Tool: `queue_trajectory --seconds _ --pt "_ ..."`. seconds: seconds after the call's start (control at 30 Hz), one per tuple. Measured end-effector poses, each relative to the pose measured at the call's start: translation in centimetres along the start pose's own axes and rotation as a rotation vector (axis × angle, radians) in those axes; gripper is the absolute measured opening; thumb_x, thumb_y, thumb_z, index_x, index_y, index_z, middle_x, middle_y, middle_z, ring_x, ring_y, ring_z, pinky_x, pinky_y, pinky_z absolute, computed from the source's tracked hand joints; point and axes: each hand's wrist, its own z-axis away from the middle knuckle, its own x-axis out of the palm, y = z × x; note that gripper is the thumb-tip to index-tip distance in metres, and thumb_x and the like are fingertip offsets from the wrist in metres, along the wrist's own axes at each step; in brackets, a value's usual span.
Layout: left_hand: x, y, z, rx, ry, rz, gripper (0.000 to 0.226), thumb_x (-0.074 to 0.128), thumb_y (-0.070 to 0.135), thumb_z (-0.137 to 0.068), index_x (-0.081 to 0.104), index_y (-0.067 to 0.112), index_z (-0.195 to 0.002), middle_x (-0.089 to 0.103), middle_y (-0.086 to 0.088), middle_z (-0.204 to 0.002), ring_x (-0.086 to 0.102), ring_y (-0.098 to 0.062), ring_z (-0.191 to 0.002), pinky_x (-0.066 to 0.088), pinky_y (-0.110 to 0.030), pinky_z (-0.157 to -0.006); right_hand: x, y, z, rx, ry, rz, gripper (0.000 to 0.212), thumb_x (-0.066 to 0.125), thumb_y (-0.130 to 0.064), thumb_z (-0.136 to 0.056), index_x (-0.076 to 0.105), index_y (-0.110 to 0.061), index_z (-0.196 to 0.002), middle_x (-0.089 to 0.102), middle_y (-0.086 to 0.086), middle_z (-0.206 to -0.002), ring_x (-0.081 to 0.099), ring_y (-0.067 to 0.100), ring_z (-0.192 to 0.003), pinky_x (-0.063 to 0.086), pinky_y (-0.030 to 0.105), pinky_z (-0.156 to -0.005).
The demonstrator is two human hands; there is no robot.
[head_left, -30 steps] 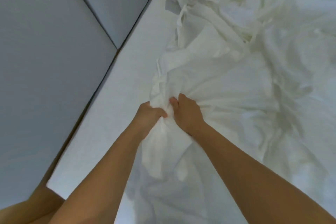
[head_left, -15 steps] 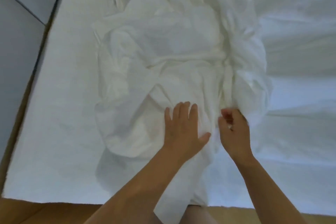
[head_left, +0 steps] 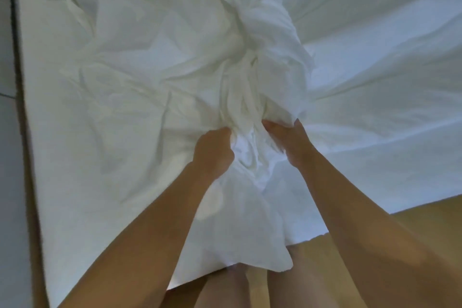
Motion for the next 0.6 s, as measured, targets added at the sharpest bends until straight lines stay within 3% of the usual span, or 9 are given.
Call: queue_trajectory --seconds 0.07,0.1,0.2,0.33,0.4,0.47,0.53,0.6 --pt "-2.3 -2.3 -0.2 -0.062 -0.021 0.119 0.027 0.060 0.009 -0.082 0.062 0.007 -0.109 0.066 -0.011 -0.108 0.059 -0.030 -0.103 0.040 -0.028 -0.080 1.7 -0.8 0.0 -0.069 -0.005 -0.004 0.046 0.086 -0.019 -0.063 0.059 -0.026 -0.100 0.073 -0.013 -0.083 0.069 0.000 -0.072 0.054 0.018 -0.057" --pt "-3.2 -3.2 -0.1 -0.095 -0.040 0.191 0.030 0.064 0.012 -0.081 0.064 0.008 -0.111 0.066 -0.010 -0.110 0.060 -0.028 -0.103 0.042 -0.026 -0.079 2.4 -1.2 0.1 -0.086 -0.025 0.003 0.044 0.084 -0.017 -0.061 0.061 -0.024 -0.098 0.072 -0.014 -0.078 0.069 0.002 -0.069 0.053 0.017 -0.053" --pt "-4.4 -4.2 0.1 -0.112 -0.120 0.292 0.042 0.068 0.015 -0.078 0.063 0.010 -0.120 0.064 -0.007 -0.118 0.059 -0.025 -0.108 0.046 -0.028 -0.084 3.0 -1.5 0.7 0.015 -0.014 -0.033 0.035 0.071 -0.019 -0.058 0.066 -0.015 -0.092 0.072 -0.001 -0.076 0.070 0.020 -0.072 0.054 0.028 -0.057" --pt "-3.9 -2.7 -0.1 0.010 -0.118 0.155 0.041 0.066 0.022 -0.080 0.059 0.013 -0.119 0.063 -0.006 -0.114 0.058 -0.026 -0.107 0.043 -0.030 -0.084 1.0 -0.3 1.8 0.230 0.004 -0.391 0.023 0.056 -0.011 -0.080 0.062 -0.009 -0.102 0.066 0.010 -0.087 0.065 0.028 -0.080 0.054 0.038 -0.073" --pt "-3.6 -2.7 0.4 0.006 0.049 -0.002 0.050 0.065 0.025 -0.080 0.049 0.016 -0.127 0.055 -0.004 -0.117 0.053 -0.024 -0.108 0.041 -0.031 -0.079 0.4 0.3 2.1 0.219 -0.057 -0.506 0.027 0.053 -0.009 -0.081 0.062 -0.008 -0.107 0.068 0.010 -0.089 0.066 0.029 -0.083 0.055 0.041 -0.078" --pt "-3.4 -3.2 1.1 -0.018 0.248 -0.075 0.046 0.068 0.025 -0.075 0.047 0.013 -0.114 0.050 -0.003 -0.105 0.052 -0.024 -0.098 0.035 -0.030 -0.068 0.4 0.1 2.3 0.198 -0.159 -0.501 0.037 0.058 -0.009 -0.075 0.062 -0.008 -0.111 0.070 0.011 -0.093 0.067 0.030 -0.088 0.056 0.041 -0.077" --pt "-3.3 -3.7 1.6 -0.049 0.283 -0.040 0.036 0.069 0.030 -0.073 0.046 0.013 -0.094 0.046 0.000 -0.090 0.052 -0.024 -0.084 0.032 -0.030 -0.064 0.5 -0.6 2.2 0.183 -0.301 -0.422 0.053 0.072 -0.016 -0.061 0.063 -0.009 -0.113 0.071 0.011 -0.100 0.068 0.029 -0.094 0.056 0.039 -0.076" --pt "-3.3 -3.9 1.5 -0.050 0.238 -0.017 0.029 0.067 0.034 -0.078 0.048 0.014 -0.087 0.046 -0.001 -0.084 0.053 -0.025 -0.079 0.031 -0.030 -0.065 1.5 -1.1 2.2 0.210 -0.410 -0.191 0.068 0.084 -0.023 -0.047 0.063 -0.015 -0.112 0.073 0.005 -0.102 0.069 0.023 -0.096 0.056 0.037 -0.078"
